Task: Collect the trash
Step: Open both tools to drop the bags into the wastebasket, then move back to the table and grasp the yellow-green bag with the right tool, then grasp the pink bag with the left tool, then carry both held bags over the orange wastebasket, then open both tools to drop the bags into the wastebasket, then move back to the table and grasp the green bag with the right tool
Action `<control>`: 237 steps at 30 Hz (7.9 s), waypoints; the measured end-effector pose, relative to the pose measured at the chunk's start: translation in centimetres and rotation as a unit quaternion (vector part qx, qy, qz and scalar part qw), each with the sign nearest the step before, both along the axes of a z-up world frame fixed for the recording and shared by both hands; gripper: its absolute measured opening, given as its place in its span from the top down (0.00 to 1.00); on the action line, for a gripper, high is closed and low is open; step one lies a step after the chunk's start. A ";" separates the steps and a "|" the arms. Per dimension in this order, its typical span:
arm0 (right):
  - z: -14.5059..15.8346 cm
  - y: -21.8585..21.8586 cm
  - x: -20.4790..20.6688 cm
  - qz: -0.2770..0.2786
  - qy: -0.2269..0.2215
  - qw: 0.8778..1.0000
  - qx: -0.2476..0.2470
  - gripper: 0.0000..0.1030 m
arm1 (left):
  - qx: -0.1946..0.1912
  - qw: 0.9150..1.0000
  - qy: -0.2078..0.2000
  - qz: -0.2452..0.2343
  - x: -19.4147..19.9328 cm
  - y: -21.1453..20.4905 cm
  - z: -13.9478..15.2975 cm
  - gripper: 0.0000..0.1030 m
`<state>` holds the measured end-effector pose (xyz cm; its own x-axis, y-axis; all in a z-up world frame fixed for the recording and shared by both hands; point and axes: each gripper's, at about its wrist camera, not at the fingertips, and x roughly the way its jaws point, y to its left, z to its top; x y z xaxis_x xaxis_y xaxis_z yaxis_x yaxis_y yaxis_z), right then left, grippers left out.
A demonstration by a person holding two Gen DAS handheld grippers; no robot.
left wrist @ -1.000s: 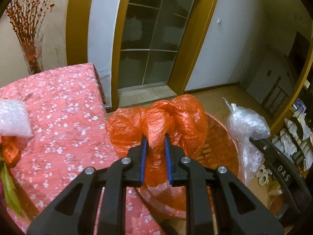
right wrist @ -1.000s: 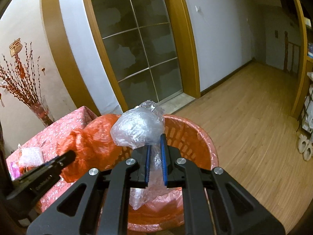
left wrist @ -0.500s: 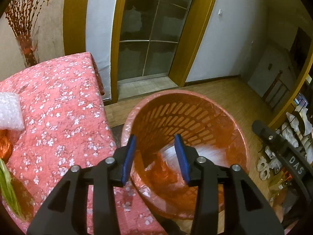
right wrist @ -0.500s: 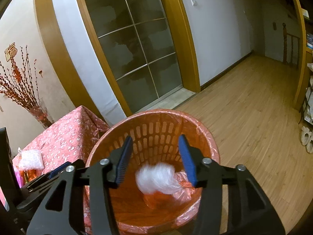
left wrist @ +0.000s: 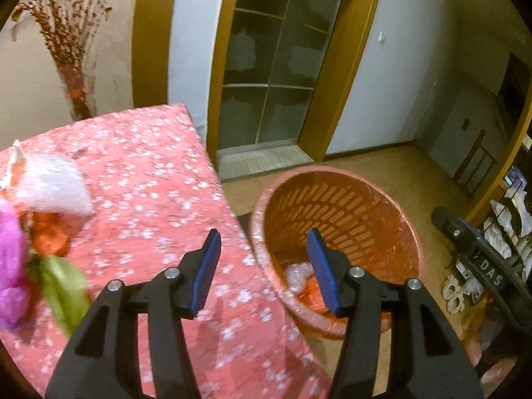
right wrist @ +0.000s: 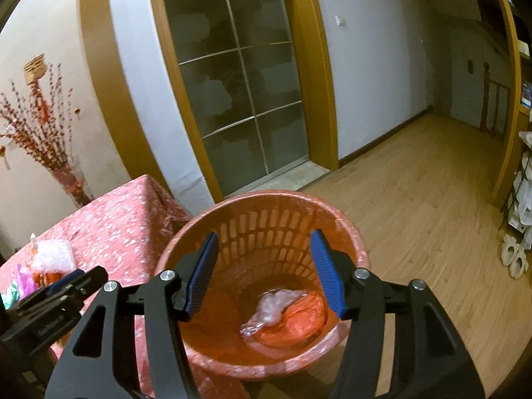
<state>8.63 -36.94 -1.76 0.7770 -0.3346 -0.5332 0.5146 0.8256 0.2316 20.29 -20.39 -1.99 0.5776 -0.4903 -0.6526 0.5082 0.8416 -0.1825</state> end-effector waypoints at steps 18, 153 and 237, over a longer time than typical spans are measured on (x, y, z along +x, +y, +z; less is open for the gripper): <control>0.5 16.2 5.8 0.214 0.018 0.977 -0.001 0.44 | 0.027 0.976 -0.076 0.204 -2.3 21.8 3.8 0.33; 1.3 -1.8 -1.4 -0.047 -0.052 0.998 0.001 1.00 | -0.057 0.995 -0.026 -0.082 -1.0 -4.6 3.0 0.97; -4.5 35.9 14.7 0.346 0.131 0.928 -0.040 0.61 | 0.029 0.933 -0.031 0.357 -3.5 41.4 -1.2 0.19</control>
